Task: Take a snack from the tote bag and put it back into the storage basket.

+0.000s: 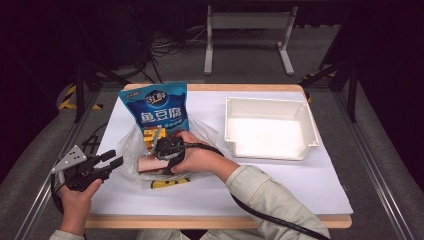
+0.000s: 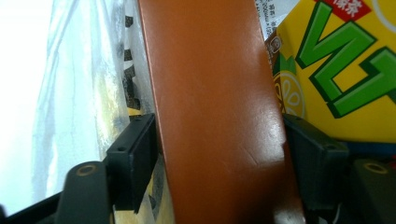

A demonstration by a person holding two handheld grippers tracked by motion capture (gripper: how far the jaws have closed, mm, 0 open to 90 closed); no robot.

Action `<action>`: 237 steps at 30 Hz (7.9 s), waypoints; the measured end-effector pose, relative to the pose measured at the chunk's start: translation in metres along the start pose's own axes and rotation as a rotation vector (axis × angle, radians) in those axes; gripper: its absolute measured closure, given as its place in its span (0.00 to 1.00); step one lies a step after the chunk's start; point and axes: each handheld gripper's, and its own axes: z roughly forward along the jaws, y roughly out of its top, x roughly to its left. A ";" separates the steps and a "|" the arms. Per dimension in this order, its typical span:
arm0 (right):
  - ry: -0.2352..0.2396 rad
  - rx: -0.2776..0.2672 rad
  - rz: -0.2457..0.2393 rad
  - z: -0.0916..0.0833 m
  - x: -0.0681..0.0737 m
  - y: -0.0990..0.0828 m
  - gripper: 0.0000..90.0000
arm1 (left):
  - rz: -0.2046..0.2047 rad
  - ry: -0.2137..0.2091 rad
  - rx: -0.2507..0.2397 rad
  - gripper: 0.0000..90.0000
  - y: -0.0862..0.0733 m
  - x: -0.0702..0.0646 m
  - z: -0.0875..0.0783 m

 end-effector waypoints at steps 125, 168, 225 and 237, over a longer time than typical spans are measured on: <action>-0.237 -0.384 0.138 -0.214 -0.030 -0.108 0.47 | -0.009 -0.002 0.010 0.52 -0.001 0.004 0.002; -0.358 -0.332 0.294 -0.248 -0.071 -0.196 0.47 | -0.003 0.005 0.008 0.51 -0.003 0.003 -0.002; -0.349 -0.214 0.400 -0.194 -0.109 -0.270 0.47 | 0.002 0.000 0.009 0.51 -0.005 0.001 -0.005; -0.328 -0.192 0.419 -0.179 -0.110 -0.277 0.47 | 0.002 -0.001 0.007 0.51 -0.005 0.001 -0.005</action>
